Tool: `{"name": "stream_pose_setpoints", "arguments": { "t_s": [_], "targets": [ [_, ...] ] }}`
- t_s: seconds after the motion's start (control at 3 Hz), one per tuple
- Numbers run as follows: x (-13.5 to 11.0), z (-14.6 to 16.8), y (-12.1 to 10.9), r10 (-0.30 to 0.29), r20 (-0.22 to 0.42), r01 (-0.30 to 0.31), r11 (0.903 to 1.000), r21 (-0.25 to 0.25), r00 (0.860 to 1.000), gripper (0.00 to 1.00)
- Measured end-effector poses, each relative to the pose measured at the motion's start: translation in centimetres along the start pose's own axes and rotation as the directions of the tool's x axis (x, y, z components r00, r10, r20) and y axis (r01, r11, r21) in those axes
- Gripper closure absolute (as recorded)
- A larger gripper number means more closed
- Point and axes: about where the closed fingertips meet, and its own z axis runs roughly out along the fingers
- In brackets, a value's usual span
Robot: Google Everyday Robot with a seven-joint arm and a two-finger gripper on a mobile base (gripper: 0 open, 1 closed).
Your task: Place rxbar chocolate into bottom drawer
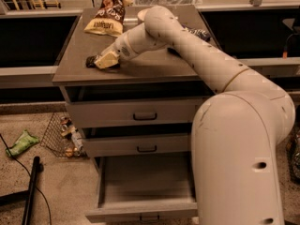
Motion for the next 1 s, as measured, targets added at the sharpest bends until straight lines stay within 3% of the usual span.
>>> {"name": "stream_pose_setpoints", "arguments": {
  "t_s": [0.33, 0.67, 1.0],
  "targets": [
    [-0.5, -2.7, 0.3, -0.003, 0.071, -0.001, 0.9989, 0.048, 0.997, 1.00],
    [-0.6, -7.3, 1.6, 0.002, 0.128, -0.018, 0.9920, 0.125, 0.992, 1.00],
    [0.9, -10.9, 4.2, 0.035, 0.150, -0.060, 0.9846, 0.165, 0.988, 1.00]
  ]
}}
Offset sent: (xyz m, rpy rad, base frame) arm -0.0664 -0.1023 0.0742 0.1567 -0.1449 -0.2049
